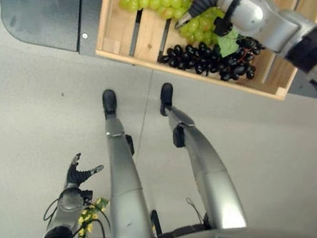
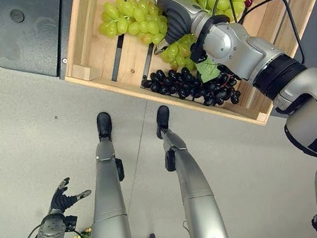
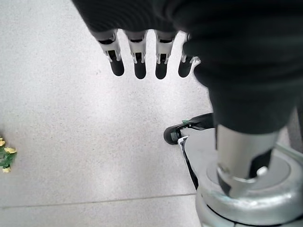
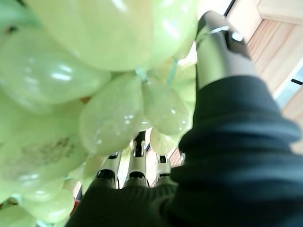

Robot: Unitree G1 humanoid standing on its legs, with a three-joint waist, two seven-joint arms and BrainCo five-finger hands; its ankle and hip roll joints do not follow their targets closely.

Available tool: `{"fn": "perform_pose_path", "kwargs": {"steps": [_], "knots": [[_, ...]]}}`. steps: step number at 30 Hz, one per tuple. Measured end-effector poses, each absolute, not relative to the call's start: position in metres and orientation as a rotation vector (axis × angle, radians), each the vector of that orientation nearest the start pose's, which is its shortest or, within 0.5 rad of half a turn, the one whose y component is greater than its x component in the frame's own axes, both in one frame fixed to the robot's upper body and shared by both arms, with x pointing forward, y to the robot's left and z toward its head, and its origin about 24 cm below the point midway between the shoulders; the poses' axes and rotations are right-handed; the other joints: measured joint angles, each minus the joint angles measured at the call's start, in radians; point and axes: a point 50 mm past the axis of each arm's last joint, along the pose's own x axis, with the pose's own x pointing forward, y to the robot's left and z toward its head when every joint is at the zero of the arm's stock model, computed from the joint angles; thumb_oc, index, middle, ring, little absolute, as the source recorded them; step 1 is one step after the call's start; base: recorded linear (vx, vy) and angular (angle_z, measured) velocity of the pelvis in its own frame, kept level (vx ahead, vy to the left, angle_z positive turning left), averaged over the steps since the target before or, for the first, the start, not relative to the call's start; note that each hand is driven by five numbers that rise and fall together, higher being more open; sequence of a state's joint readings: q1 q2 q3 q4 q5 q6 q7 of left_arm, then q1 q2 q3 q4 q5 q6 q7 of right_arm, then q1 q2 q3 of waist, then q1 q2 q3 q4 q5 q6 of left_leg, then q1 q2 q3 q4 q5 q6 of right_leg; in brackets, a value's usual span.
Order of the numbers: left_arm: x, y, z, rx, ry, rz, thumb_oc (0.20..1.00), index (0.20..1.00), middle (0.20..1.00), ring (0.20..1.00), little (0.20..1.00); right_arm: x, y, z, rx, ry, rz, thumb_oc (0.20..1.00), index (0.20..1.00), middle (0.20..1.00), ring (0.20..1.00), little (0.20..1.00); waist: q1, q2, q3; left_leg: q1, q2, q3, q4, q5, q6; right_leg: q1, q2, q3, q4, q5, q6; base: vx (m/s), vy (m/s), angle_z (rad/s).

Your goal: Pick up the fruits from the basket on one side to the basket on the other side

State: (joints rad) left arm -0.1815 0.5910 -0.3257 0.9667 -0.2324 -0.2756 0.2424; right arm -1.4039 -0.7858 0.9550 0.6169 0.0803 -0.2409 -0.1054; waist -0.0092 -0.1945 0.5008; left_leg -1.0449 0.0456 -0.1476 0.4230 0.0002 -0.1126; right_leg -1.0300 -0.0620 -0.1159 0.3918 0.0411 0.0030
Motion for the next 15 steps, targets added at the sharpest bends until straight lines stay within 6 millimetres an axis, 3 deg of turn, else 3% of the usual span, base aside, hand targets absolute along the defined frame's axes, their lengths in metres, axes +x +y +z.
{"fn": "perform_pose_path", "kwargs": {"steps": [9, 15], "knots": [[0.231, 0.305, -0.041, 0.549, 0.427, 0.258, 1.0, 1.0, 1.0, 1.0, 1.0, 0.381, -0.123, 0.318, -1.164, -0.754, 0.231, 1.0, 1.0, 1.0, 1.0, 1.0, 0.004, 0.005, -0.003, -0.015, -0.004, 0.001, -0.012, 0.013, -0.01, -0.037, -0.006, 0.0, 0.033, -0.011, -0.007, 0.01, 0.001, 0.01], [0.231, 0.304, -0.043, 0.549, 0.433, 0.259, 1.0, 1.0, 1.0, 1.0, 1.0, 0.392, -0.12, 0.316, -1.159, -0.71, 0.196, 1.0, 1.0, 1.0, 1.0, 1.0, 0.024, 0.02, -0.019, -0.017, 0.0, 0.003, -0.014, 0.017, -0.013, -0.045, -0.005, -0.002, 0.047, -0.015, -0.013, 0.0, 0.0, 0.0]]}}
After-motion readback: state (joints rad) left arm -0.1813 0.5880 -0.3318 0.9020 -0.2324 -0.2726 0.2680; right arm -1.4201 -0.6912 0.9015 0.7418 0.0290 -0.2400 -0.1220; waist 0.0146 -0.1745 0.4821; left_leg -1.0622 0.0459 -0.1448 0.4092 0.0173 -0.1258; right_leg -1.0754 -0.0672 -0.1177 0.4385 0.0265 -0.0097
